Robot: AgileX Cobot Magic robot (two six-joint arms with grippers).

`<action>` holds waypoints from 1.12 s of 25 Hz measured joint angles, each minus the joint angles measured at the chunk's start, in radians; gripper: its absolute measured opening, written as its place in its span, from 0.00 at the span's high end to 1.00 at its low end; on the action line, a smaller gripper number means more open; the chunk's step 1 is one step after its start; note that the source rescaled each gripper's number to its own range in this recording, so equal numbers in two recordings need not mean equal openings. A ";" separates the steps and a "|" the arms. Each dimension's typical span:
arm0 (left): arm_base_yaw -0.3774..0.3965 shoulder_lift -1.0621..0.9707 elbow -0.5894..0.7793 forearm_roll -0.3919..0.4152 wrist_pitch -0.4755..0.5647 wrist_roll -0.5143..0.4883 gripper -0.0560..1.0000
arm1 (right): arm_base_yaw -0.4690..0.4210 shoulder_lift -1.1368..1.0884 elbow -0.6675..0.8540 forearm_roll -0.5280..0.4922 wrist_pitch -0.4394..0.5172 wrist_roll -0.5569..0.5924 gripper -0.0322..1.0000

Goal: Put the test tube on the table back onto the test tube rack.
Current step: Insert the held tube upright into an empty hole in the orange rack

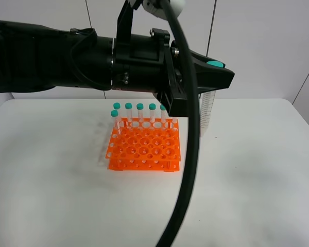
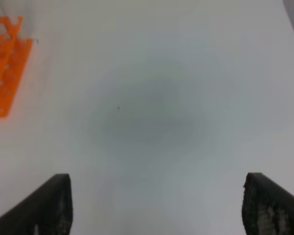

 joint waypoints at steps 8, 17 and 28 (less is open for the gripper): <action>0.000 0.000 0.000 0.000 0.007 0.000 0.94 | 0.000 -0.072 0.038 -0.002 -0.060 0.000 0.14; 0.000 0.000 0.000 0.000 0.009 0.000 0.94 | 0.000 -0.073 0.038 -0.002 -0.063 0.000 0.14; 0.000 0.000 0.000 0.000 0.011 0.000 0.94 | 0.000 -0.073 0.038 -0.002 -0.064 0.000 0.14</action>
